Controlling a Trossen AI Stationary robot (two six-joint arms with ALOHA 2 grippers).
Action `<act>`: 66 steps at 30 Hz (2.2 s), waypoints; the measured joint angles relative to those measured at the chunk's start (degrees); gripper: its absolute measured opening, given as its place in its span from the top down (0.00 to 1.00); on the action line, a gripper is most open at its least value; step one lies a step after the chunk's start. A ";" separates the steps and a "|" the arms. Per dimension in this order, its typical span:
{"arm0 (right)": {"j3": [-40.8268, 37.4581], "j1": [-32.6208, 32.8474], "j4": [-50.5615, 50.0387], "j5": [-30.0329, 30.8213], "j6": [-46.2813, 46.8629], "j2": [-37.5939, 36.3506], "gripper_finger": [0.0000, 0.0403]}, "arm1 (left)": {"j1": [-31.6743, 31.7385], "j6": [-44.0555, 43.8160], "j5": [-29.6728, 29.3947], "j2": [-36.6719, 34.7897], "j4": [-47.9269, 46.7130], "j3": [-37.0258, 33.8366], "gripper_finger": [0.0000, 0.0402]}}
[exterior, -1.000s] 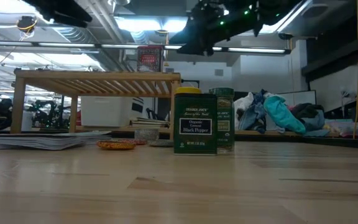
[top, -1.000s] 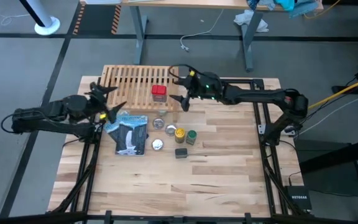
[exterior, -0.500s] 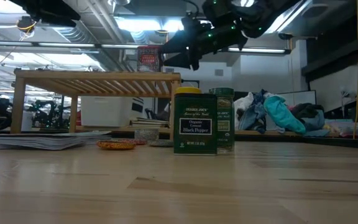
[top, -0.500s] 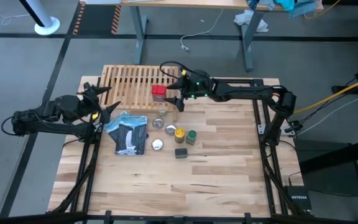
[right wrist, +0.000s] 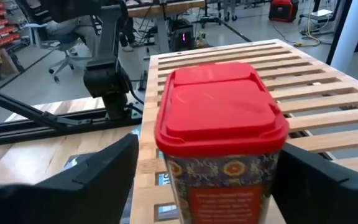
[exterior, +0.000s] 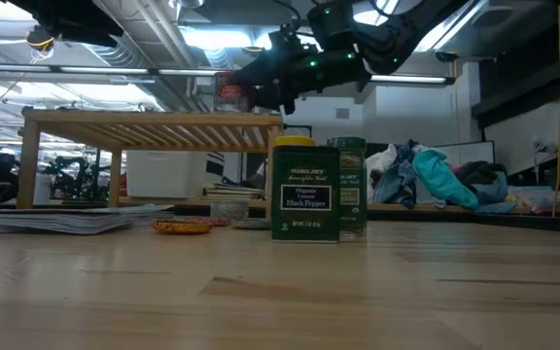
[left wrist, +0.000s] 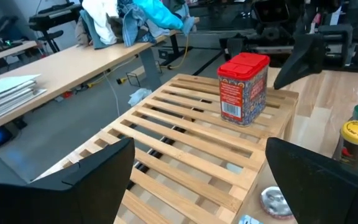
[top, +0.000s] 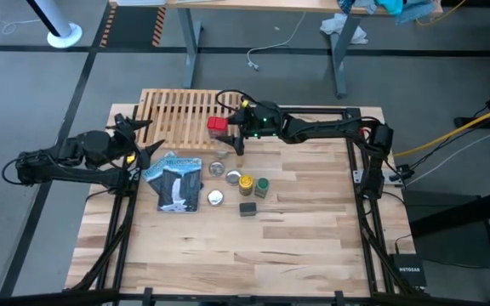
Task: Shelf spices
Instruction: Remove the red seasoning can from the shelf
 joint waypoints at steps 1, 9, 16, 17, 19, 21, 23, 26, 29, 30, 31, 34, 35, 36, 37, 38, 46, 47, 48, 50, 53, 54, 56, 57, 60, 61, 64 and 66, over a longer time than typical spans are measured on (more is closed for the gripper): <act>0.00 0.00 0.00 0.09 0.00 0.14 0.21 | 0.00 0.01 0.00 0.00 -0.01 0.00 0.11; 0.00 -0.02 2.40 0.27 -0.03 0.20 0.51 | 0.00 -0.14 0.00 0.01 0.07 0.00 0.11; -0.02 -0.02 3.51 -0.14 0.01 0.19 0.52 | 0.00 -0.04 0.00 0.04 0.07 0.00 0.11; -0.02 -0.02 4.30 -0.97 0.58 0.17 0.52 | 0.00 -0.04 0.00 0.04 0.04 0.00 0.11; 0.57 -0.04 4.72 -3.50 2.19 0.17 0.52 | 0.00 0.09 0.00 0.04 -0.02 0.00 0.11; 1.48 -0.11 4.26 -5.91 3.20 -0.27 0.52 | 0.00 0.86 0.00 0.04 -0.09 0.00 0.11; 2.24 -0.11 2.77 -7.09 3.20 -1.51 0.52 | 0.00 1.38 0.01 -0.32 -0.67 0.00 0.11; 2.45 -0.11 -0.21 -7.94 2.43 -4.64 0.52 | -0.02 0.61 0.05 -2.02 -3.39 0.00 0.11; 2.45 -0.15 -5.58 -8.36 0.02 -8.89 0.52 | -0.02 -1.57 0.03 -5.03 -5.85 0.00 0.11; 2.45 -0.15 -7.69 -8.34 -0.87 -10.58 0.52 | -0.02 -2.31 -0.01 -6.17 -6.60 0.00 0.11; 2.45 -0.15 -9.93 -8.25 -1.84 -12.17 0.52 | -0.02 -2.85 0.02 -7.36 -6.97 0.00 0.11; 2.47 -0.15 -16.68 -7.73 -3.92 -16.77 0.52 | -0.02 -3.04 0.28 -10.74 -7.13 0.00 0.11; 2.47 -0.15 -18.76 -7.75 -4.54 -18.05 0.52 | -0.02 -2.95 0.66 -11.82 -7.19 0.00 0.11; 2.47 -0.15 -20.80 -7.81 -4.66 -19.35 0.52 | -0.02 -2.84 1.33 -12.84 -7.26 0.00 0.11; 2.47 -0.15 -22.96 -7.97 -4.68 -20.49 0.52 | -0.02 -2.76 2.15 -13.82 -7.49 0.00 0.11; 2.47 -0.15 -24.67 -8.36 -4.71 -21.58 0.52 | -0.02 -2.58 3.22 -14.73 -7.66 0.00 0.11; 1.36 -0.11 -35.64 -8.73 -4.72 -28.06 0.52 | -0.02 -1.29 7.30 -18.12 -7.63 0.00 0.11; 0.76 -0.11 -36.19 -8.63 -4.66 -28.78 0.52 | -0.02 -1.30 7.30 -18.09 -7.69 0.00 0.11; 0.13 -0.11 -36.25 -8.64 -4.40 -29.49 0.52 | -0.02 -1.30 7.49 -18.05 -7.72 0.00 0.11; -0.65 -0.11 -37.81 -8.58 -4.32 -31.14 0.52 | -0.01 -1.13 8.82 -18.05 -7.69 0.00 0.11; -1.74 -0.07 -42.38 -5.89 -4.36 -34.48 0.52 | -0.02 -1.02 9.97 -18.05 -7.74 0.00 0.11; -2.19 -0.07 -44.26 -4.34 -4.36 -35.81 0.52 | -0.02 -1.03 9.97 -18.05 -7.72 0.00 0.11; -3.36 -0.09 -47.85 -1.56 -4.31 -38.66 0.52 | 0.00 -1.01 9.94 -18.05 -7.74 0.00 0.11; -4.14 -0.09 -48.91 -0.70 -4.17 -40.11 0.52 | 0.00 -1.03 9.94 -18.05 -7.76 0.00 0.11; -8.27 -0.09 -49.36 0.72 -1.61 -44.56 0.52 | 0.00 -1.03 9.93 -18.05 -7.75 0.00 0.11; -10.17 -0.09 -48.96 1.15 -0.57 -46.07 0.52 | 0.00 -1.04 9.92 -18.05 -7.74 0.00 0.11; -16.92 -0.07 -47.86 2.78 2.55 -50.23 0.52 | 0.00 -1.05 9.92 -18.05 -7.72 0.00 0.11; -22.19 -0.08 -45.29 3.48 4.75 -52.75 0.52 | 0.00 -1.05 9.92 -18.05 -7.72 0.00 0.11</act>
